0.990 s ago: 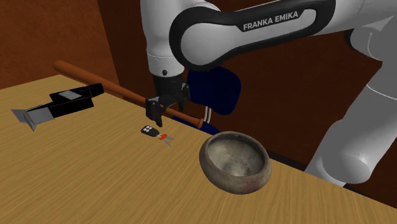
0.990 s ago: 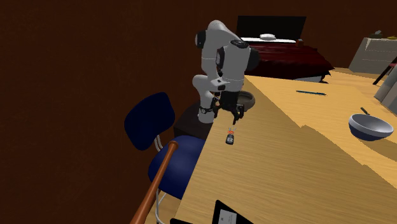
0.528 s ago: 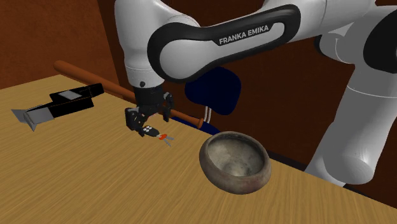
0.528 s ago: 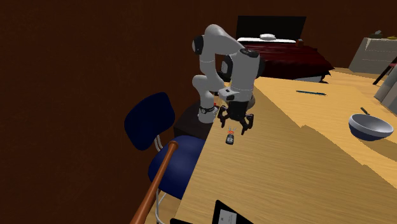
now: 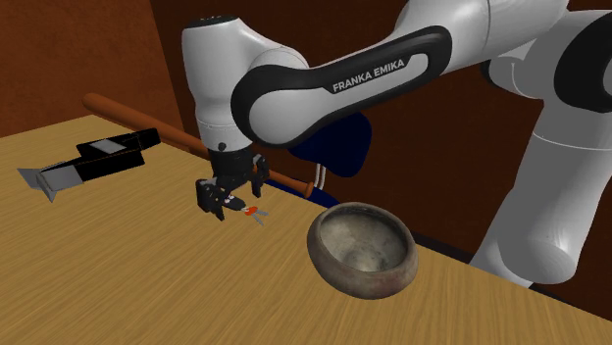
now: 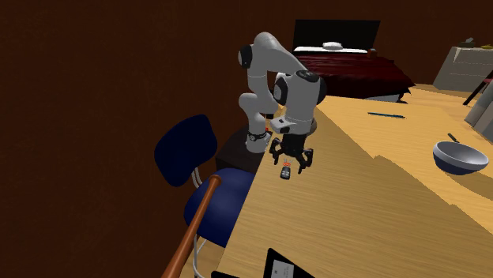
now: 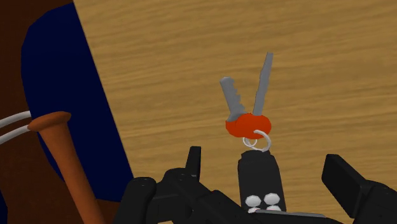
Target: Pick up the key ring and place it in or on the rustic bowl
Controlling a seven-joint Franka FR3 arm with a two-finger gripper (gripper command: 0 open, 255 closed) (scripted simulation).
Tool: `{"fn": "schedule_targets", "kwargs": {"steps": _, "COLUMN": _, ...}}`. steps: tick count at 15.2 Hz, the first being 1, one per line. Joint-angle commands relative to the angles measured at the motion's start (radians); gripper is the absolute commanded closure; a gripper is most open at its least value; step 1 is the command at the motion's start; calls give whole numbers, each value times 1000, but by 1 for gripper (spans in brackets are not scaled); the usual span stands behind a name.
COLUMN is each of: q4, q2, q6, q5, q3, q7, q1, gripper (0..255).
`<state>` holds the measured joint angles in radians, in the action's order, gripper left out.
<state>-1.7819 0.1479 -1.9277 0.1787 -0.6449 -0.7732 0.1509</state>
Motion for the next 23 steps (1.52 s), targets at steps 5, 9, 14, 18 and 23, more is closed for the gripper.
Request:
{"fn": "schedule_targets", "kwargs": {"steps": 5, "q4": 0, "q2": 0, "q6": -1, "q5": 0, "q3": 0, "q7": 0, "q1": 0, "gripper": 255}}
{"fn": "schedule_targets", "kwargs": {"steps": 9, "q4": -2, "q2": -5, "q6": 1, "q5": -4, "q3": 1, "q7": 6, "q1": -3, "gripper": 255}}
{"fn": "schedule_targets", "kwargs": {"steps": 14, "q4": 0, "q2": 0, "q6": -1, "q5": 0, "q3": 0, "q7": 0, "q1": 0, "gripper": 255}}
{"fn": "schedule_targets", "kwargs": {"steps": 18, "q4": 45, "q2": -8, "q6": 50, "q5": -8, "q3": -2, "q7": 8, "q1": 0, "gripper": 255}}
{"fn": "schedule_targets", "kwargs": {"steps": 23, "q4": 108, "q2": -12, "q6": 116, "q5": -13, "q3": -4, "q7": 16, "q1": 2, "gripper": 255}}
